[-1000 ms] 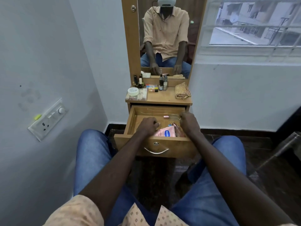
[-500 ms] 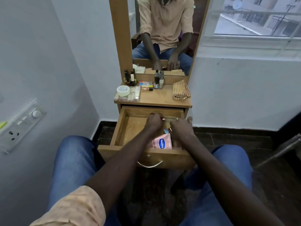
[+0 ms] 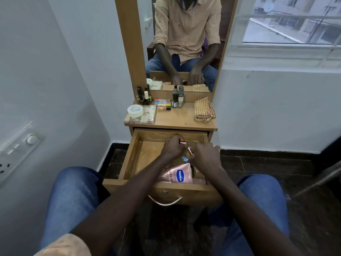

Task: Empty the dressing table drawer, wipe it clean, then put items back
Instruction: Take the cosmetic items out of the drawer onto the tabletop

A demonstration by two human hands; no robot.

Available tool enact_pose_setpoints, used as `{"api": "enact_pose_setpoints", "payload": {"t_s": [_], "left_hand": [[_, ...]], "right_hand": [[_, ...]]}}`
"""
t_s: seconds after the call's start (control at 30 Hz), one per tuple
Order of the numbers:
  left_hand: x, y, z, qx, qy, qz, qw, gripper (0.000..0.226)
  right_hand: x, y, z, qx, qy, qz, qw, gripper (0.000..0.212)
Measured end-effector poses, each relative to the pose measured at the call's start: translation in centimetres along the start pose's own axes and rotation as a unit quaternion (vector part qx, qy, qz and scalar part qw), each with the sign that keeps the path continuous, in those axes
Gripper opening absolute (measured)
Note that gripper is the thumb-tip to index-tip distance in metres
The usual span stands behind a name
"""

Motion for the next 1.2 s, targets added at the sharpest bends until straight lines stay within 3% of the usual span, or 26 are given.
{"api": "enact_pose_setpoints", "payload": {"t_s": [0.13, 0.3, 0.7, 0.87, 1.03, 1.2], "left_hand": [[1.1, 0.8, -0.8, -0.025, 0.011, -0.073, 0.997, 0.016], [2.3, 2.5, -2.2, -0.047, 0.043, -0.065, 0.996, 0.016], [1.2, 5.2, -3.3, -0.095, 0.028, -0.016, 0.995, 0.025], [1.0, 5.2, -3.5, -0.098, 0.011, 0.001, 0.995, 0.031], [3.1, 6.5, -3.9, -0.129, 0.053, 0.010, 0.990, 0.019], [9.4, 10.1, -3.1, -0.165, 0.138, 0.004, 0.977, 0.018]], "right_hand": [[1.2, 1.6, 0.5, -0.019, 0.029, 0.079, 0.996, 0.020], [2.2, 3.0, 0.0, -0.038, 0.051, 0.195, 0.979, 0.024], [3.4, 4.2, -1.5, -0.030, 0.117, 0.264, 0.957, 0.015], [3.8, 4.3, -1.6, -0.039, 0.146, 0.277, 0.949, 0.020], [7.0, 4.3, -0.9, -0.040, 0.208, 0.307, 0.928, 0.020], [14.3, 4.5, 2.1, -0.046, 0.303, 0.356, 0.883, 0.017]]}}
Point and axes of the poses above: each hand's wrist, its own z-axis towards the middle knuckle, its own x-axis out of the back of the hand, y = z × x, the point moved 10 cm from there along z, towards the middle knuckle, and after that the axes turned 2 degrees about -y, right-handed, at the moved point
